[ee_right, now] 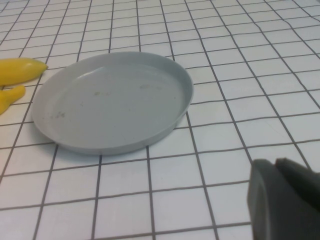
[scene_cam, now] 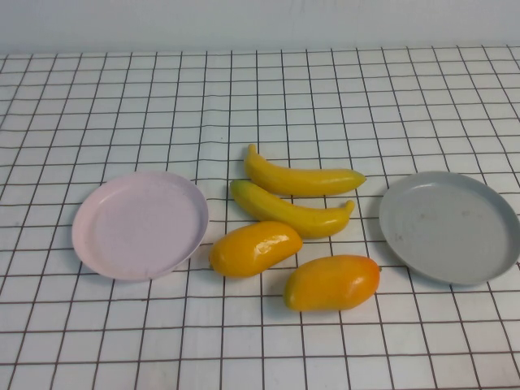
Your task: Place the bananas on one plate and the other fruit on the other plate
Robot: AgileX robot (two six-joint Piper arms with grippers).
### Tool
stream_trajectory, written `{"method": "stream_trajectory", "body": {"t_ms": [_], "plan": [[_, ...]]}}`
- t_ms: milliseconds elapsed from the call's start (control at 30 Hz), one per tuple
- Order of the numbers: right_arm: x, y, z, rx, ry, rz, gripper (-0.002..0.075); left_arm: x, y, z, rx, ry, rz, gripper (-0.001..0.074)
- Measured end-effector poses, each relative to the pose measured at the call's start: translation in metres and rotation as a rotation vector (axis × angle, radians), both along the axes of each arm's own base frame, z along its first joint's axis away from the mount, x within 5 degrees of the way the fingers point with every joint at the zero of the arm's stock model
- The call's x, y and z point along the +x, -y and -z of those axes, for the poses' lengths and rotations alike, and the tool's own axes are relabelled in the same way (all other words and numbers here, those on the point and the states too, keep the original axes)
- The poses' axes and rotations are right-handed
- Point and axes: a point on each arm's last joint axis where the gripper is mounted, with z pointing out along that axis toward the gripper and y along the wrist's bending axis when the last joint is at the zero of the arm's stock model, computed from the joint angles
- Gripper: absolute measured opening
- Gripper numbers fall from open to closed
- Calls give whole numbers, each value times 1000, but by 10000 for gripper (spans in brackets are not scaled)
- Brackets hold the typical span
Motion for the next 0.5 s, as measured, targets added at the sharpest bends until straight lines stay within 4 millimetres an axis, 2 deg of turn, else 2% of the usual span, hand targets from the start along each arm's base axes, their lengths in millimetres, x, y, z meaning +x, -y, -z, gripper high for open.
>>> {"method": "stream_trajectory", "body": {"t_ms": [500], "plan": [[0, 0, 0, 0, 0, 0, -16, 0, 0, -1, -14, 12, 1, -4]]}}
